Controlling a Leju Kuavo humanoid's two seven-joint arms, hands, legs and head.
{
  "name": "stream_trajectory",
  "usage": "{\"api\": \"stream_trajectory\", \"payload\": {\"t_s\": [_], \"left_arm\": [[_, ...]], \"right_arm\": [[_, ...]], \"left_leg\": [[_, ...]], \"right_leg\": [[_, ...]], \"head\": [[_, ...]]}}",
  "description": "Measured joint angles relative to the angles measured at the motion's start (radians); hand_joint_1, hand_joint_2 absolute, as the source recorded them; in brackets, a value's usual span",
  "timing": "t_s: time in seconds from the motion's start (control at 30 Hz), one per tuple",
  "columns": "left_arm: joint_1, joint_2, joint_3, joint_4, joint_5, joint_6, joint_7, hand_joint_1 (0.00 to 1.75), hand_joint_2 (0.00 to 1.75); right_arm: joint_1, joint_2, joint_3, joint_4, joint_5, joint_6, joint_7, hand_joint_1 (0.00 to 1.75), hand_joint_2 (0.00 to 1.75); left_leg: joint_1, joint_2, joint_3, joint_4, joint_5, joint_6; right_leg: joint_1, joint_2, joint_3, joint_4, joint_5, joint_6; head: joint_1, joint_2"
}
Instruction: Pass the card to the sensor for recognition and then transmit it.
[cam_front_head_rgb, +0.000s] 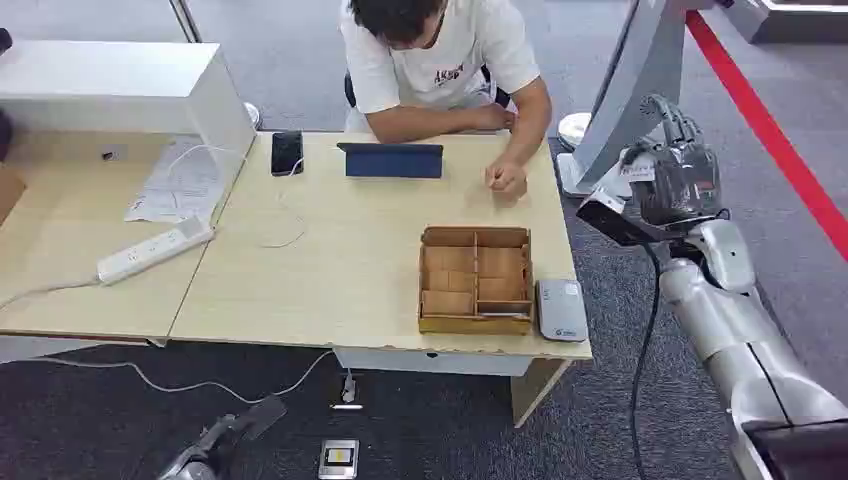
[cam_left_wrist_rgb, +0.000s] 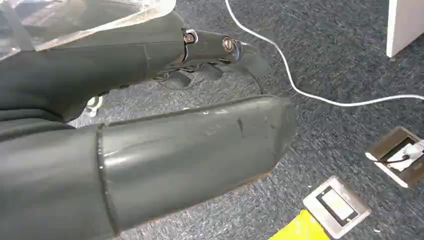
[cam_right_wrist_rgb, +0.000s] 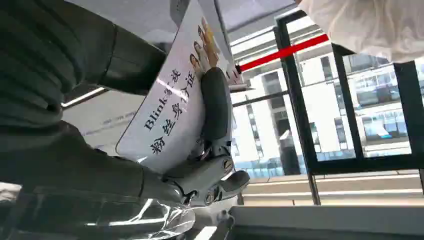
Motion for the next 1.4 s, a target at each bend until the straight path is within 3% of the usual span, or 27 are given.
{"api": "stream_trajectory", "payload": {"t_s": [0.4,0.7,1.07,1.4], "left_arm": [[0.036,-0.004,0.046,0.0,0.046,0.033,-0.028,0.0,0.0],[0.052,-0.01,0.071,0.0,0.058,0.042,-0.04,0.0,0.0],[0.067,-0.013,0.088,0.0,0.071,0.053,-0.052,0.0,0.0],[0.087,-0.018,0.106,0.0,0.093,0.064,-0.064,0.0,0.0]], "right_arm": [[0.149,-0.053,0.013,-0.042,-0.112,0.116,0.035,1.75,1.75],[0.252,-0.066,0.034,-0.131,-0.122,0.174,0.082,1.75,1.75],[0.322,-0.056,0.078,-0.211,-0.102,0.236,0.126,1.75,1.75],[0.34,-0.009,0.13,-0.238,-0.066,0.287,0.143,1.75,1.75]], "left_leg": [[0.0,-0.001,0.0,0.0,0.0,0.0],[0.0,0.0,0.0,0.0,0.0,0.0],[0.0,0.0,-0.001,0.0,0.0,0.0],[0.0,0.0,-0.001,0.0,0.0,0.0]], "right_leg": [[0.0,0.0,0.0,-0.001,0.0,0.0],[0.0,0.0,0.0,-0.001,0.0,0.0],[0.0,0.0,0.0,-0.001,0.0,0.0],[0.0,0.0,0.0,-0.001,0.0,0.0]], "head": [[0.0,0.0],[0.0,0.0],[0.0,0.0],[0.0,0.0]]}}
